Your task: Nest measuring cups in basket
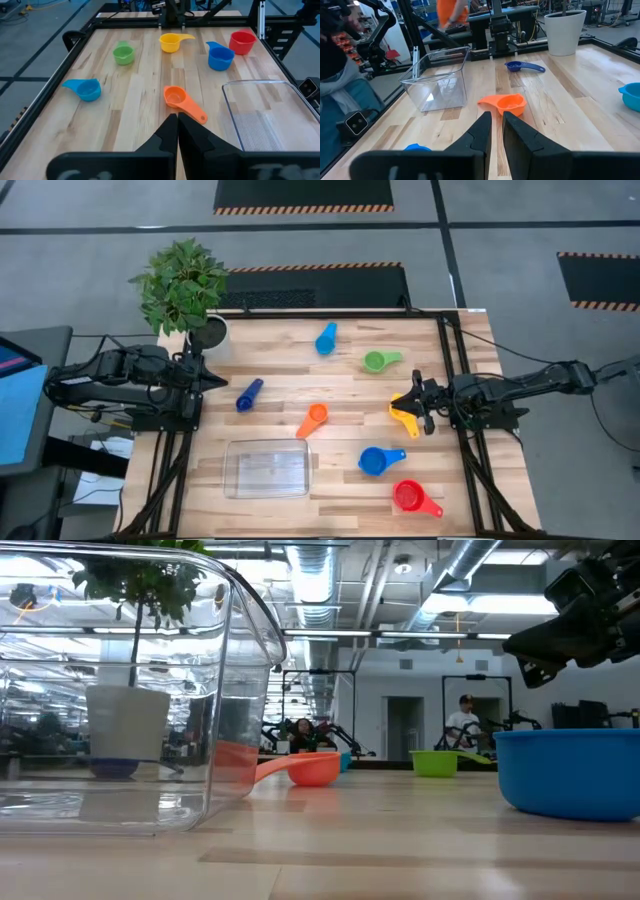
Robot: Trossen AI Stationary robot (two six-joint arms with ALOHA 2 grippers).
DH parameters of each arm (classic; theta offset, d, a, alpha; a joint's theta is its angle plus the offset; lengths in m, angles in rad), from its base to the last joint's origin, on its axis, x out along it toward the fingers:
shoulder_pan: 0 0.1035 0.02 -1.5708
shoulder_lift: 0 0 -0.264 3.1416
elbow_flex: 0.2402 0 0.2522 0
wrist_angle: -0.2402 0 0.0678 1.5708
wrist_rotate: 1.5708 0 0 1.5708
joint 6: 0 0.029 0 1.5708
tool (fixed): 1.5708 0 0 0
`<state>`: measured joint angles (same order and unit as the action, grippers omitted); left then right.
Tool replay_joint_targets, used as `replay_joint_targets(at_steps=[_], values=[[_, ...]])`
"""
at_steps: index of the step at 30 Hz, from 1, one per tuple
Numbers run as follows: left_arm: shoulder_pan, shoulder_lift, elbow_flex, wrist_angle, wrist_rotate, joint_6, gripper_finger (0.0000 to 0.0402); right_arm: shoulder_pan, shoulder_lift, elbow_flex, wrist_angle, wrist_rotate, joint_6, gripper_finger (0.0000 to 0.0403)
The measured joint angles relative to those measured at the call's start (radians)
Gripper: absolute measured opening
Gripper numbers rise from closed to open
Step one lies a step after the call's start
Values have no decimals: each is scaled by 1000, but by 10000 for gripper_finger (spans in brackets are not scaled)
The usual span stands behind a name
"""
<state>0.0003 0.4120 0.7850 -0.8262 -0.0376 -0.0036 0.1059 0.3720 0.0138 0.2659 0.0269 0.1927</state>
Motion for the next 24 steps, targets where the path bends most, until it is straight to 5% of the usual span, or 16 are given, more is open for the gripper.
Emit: replay_joint_targets(at_steps=[8,15,24], values=[[0,0,0,23,-27,-14,0,0,0,0,0,0,-1,72],[0,0,-23,157,-55,-297,0,-11,0,0,5,3,-190,72],[0,34,-24,324,-277,-618,0,-9,0,0,11,1,-215,72]])
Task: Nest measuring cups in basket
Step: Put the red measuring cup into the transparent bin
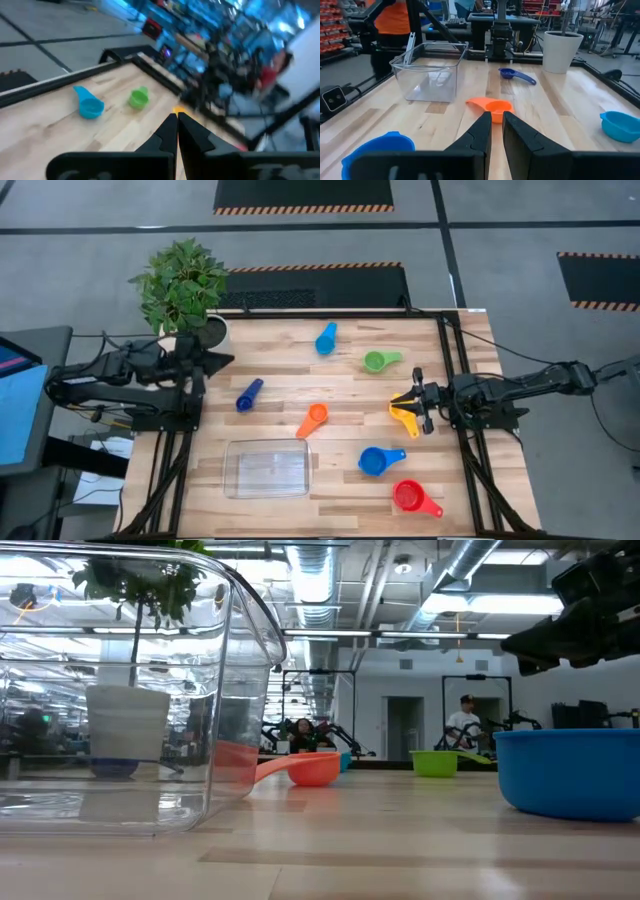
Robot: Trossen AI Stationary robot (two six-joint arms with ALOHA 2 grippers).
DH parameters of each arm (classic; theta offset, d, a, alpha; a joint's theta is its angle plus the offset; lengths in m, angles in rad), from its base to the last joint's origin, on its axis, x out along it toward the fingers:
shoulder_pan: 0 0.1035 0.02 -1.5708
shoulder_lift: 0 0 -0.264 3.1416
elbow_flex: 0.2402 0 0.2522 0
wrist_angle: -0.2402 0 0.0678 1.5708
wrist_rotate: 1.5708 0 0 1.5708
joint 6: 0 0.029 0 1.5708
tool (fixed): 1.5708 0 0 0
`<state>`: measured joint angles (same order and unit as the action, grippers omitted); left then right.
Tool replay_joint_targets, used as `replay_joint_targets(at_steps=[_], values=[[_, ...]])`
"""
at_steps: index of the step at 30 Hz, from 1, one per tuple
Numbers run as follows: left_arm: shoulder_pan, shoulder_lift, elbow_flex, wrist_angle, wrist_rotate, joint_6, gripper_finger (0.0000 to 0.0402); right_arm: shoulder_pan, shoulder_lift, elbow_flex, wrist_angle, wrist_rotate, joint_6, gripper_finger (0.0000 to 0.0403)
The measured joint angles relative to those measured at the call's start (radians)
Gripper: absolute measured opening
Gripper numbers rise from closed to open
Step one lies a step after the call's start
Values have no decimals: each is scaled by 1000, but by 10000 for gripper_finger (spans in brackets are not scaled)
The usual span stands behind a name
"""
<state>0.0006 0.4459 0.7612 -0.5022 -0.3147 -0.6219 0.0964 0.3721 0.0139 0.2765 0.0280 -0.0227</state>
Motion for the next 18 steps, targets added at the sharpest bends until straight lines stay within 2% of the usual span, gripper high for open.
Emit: replay_joint_targets(at_steps=[4,10,15,18], values=[[0,5,0,-2,-52,-21,0,12,0,0,12,-2,140,72],[0,12,0,0,-65,-46,0,13,0,0,26,0,421,72],[0,14,0,0,-59,-56,0,5,0,0,76,32,561,72],[0,13,0,-3,-49,-116,0,6,0,0,94,31,633,72]])
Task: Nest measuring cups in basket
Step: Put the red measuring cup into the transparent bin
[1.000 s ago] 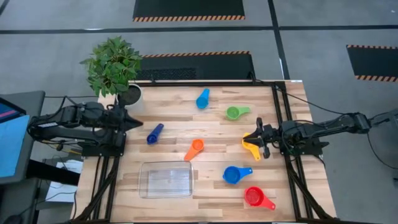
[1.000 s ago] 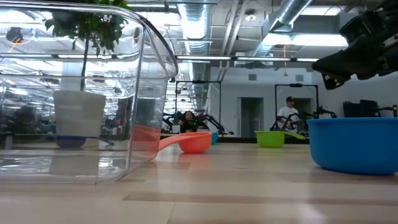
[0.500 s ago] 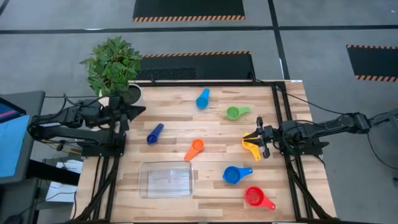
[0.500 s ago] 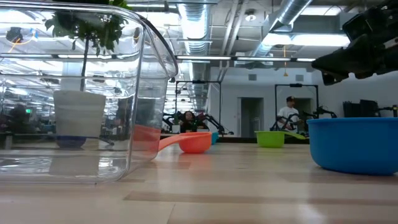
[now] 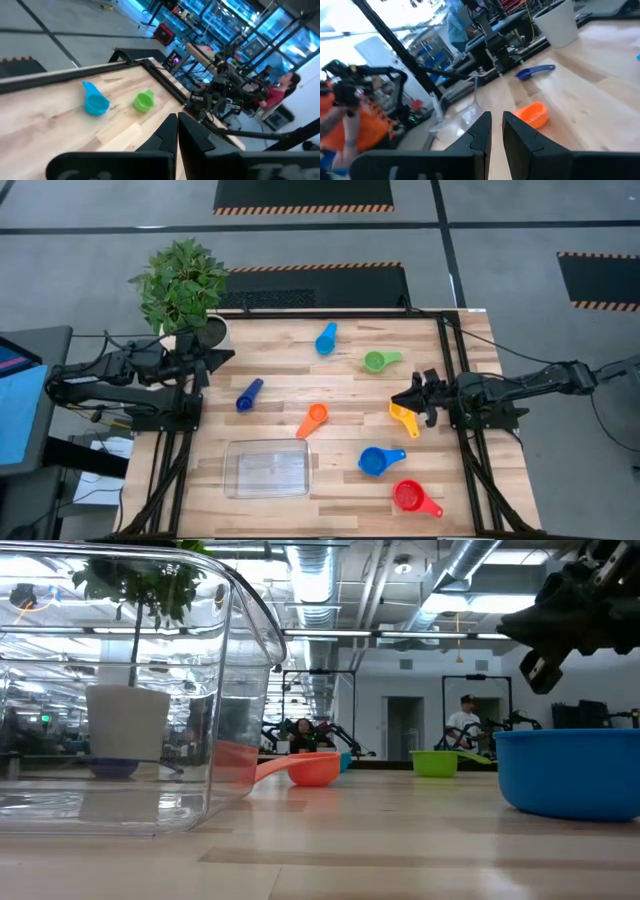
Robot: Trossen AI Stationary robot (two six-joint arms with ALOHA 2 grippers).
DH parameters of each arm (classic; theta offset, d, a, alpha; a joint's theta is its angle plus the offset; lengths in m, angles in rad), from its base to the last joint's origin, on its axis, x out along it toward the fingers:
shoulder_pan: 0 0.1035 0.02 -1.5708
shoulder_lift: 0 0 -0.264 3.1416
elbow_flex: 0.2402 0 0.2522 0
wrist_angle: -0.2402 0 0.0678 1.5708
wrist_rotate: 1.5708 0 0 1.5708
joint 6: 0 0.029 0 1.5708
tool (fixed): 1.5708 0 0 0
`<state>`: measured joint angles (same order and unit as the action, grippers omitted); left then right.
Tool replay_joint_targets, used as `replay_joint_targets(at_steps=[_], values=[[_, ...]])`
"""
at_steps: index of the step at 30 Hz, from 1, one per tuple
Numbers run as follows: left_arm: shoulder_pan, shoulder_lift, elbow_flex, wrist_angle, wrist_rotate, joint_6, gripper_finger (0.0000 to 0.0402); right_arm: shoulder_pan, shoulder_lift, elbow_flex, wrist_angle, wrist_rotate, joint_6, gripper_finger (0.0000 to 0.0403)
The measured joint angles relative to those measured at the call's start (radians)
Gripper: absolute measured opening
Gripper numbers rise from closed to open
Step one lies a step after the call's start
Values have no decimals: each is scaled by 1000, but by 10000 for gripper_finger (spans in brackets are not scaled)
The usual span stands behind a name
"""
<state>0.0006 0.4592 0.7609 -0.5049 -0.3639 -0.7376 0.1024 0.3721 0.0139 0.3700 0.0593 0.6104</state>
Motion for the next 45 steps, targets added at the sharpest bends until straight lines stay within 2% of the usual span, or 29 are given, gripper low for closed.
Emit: replay_joint_targets(at_steps=[5,8,9,13,17,20,24,27,33,40,45], values=[[0,5,0,-17,12,-27,0,0,0,0,24,26,37,72],[0,15,0,-24,15,-62,0,0,1,0,107,54,97,72],[0,20,0,-36,15,-40,0,0,2,0,143,60,116,72],[0,52,0,-136,6,208,0,0,3,0,280,78,98,72],[0,121,0,-183,-22,301,0,0,16,0,389,126,16,72],[0,177,0,-178,25,376,0,0,32,0,436,184,-38,72],[0,251,0,-167,119,417,0,0,53,1,473,197,-54,72],[0,312,0,-128,166,447,0,0,81,8,492,197,-59,72],[0,419,0,-75,167,451,0,0,126,14,490,197,-69,72],[0,544,0,126,180,523,0,0,148,15,583,190,-83,72],[0,618,0,348,156,541,0,2,148,15,735,138,-219,72]])
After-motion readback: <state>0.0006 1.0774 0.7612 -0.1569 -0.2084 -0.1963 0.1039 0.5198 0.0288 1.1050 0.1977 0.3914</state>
